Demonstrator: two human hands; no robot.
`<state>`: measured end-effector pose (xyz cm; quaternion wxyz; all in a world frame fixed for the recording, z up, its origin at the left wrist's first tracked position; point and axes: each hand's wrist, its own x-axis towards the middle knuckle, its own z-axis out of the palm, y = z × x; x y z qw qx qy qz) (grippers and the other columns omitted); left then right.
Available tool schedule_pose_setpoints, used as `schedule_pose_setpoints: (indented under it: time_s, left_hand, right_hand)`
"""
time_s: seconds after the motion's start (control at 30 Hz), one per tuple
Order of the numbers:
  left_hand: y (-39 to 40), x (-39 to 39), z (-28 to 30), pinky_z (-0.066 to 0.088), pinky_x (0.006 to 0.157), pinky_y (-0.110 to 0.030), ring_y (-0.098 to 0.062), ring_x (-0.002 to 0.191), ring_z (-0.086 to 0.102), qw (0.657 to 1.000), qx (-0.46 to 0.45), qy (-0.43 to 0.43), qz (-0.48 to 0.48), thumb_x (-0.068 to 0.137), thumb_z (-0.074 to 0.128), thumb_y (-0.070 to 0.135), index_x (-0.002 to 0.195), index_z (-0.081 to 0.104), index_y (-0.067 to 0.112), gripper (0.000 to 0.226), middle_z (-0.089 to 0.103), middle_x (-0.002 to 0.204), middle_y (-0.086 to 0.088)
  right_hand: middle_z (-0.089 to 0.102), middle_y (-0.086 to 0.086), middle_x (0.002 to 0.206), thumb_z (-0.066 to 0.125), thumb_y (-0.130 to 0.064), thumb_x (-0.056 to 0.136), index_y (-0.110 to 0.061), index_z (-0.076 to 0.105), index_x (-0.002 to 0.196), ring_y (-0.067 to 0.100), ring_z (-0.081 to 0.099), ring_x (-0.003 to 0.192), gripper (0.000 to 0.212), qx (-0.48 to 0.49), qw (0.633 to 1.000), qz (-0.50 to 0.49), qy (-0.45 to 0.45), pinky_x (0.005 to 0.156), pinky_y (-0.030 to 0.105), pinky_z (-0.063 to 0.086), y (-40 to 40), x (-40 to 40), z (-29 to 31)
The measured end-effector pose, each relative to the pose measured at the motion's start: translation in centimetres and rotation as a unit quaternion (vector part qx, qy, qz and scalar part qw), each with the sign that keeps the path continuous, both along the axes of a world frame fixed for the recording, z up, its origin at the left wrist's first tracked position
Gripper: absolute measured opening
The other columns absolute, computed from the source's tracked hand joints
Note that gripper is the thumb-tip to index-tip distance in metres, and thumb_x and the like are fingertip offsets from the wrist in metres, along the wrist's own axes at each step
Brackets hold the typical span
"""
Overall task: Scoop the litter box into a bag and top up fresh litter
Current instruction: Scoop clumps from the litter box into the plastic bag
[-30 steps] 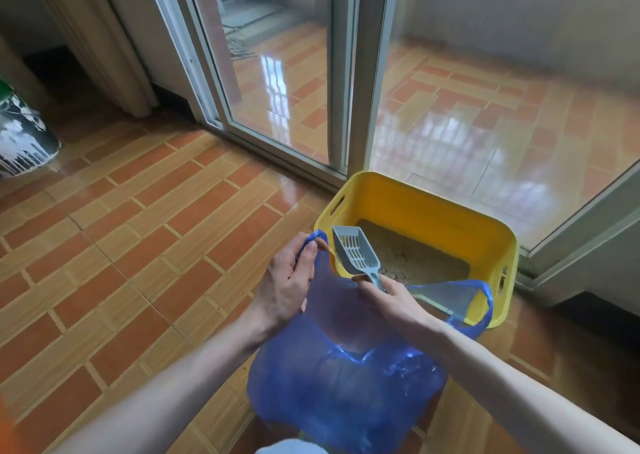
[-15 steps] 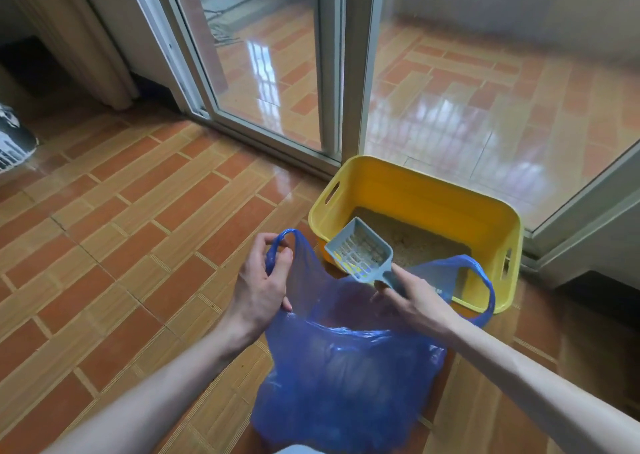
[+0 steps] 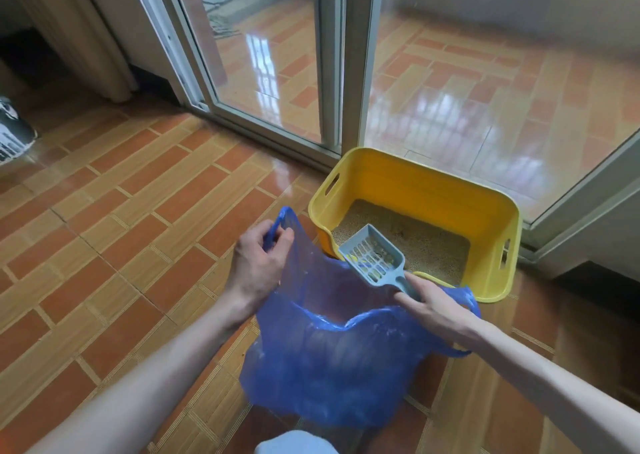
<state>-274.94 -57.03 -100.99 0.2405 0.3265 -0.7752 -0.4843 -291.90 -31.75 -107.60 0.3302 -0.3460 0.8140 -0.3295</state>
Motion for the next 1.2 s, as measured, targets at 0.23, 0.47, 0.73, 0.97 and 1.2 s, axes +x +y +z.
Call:
schedule_pose_setpoints:
  time_s: [0.23, 0.47, 0.73, 0.97, 1.2]
  left_hand:
    - [2.8, -1.5, -0.7, 0.032, 0.038, -0.019, -0.017, 0.034, 0.043, 0.994, 0.103, 0.011, -0.033, 0.113, 0.031, 0.035, 0.126, 0.062, 0.028, 0.034, 0.075, 0.073, -0.002]
    - [2.7, -2.2, -2.1, 0.043, 0.067, -0.037, -0.001, 0.049, 0.052, 0.997, 0.008, -0.055, -0.057, 0.107, 0.035, 0.045, 0.121, 0.056, 0.027, 0.031, 0.077, 0.093, 0.007]
    - [2.5, -3.5, -0.8, 0.028, 0.051, -0.030, -0.015, 0.050, 0.033, 0.997, 0.027, -0.030, -0.068, 0.105, 0.054, 0.031, 0.101, 0.062, 0.020, 0.015, 0.042, 0.059, 0.004]
    - [1.8, -5.9, -1.7, 0.034, 0.051, -0.026, -0.007, 0.048, 0.040, 0.999, 0.031, 0.015, -0.012, 0.103, 0.061, 0.023, 0.098, 0.066, 0.015, 0.010, 0.050, 0.054, 0.015]
    - [1.1, -8.6, -3.7, 0.038, 0.054, -0.031, -0.011, 0.052, 0.041, 0.999, -0.025, -0.009, 0.020, 0.097, 0.068, 0.025, 0.081, 0.063, 0.013, 0.020, 0.047, 0.056, 0.014]
  right_hand:
    - [0.071, -0.003, 0.110, 0.052, -0.038, 0.102, -0.037, 0.056, 0.121, 0.033, 0.076, 0.082, 0.020, -0.013, 0.985, -0.001, -0.170, 0.069, 0.046, 0.062, 0.3, 2.4, 0.2]
    - [0.074, 0.001, 0.113, 0.050, -0.030, 0.106, -0.035, 0.047, 0.129, 0.038, 0.074, 0.067, 0.023, 0.007, 0.976, 0.007, -0.219, 0.056, 0.042, 0.061, 2.2, 2.0, -0.2]
    - [0.059, -0.012, 0.066, 0.059, -0.017, 0.098, -0.022, 0.062, 0.095, 0.008, 0.047, 0.056, 0.007, -0.042, 0.999, 0.006, -0.014, 0.052, 0.025, 0.039, 2.5, -0.3, 0.7]
    - [0.047, -0.007, 0.060, 0.050, -0.050, 0.100, -0.006, 0.062, 0.088, 0.014, 0.038, 0.055, 0.047, -0.127, 0.990, -0.038, -0.055, 0.047, 0.027, 0.032, -1.5, -7.8, 4.1]
    - [0.045, -0.003, 0.059, 0.050, -0.049, 0.099, -0.010, 0.057, 0.080, 0.007, 0.033, 0.049, 0.044, -0.058, 0.989, 0.030, 0.134, 0.047, 0.023, 0.028, -3.1, -14.3, 0.0]
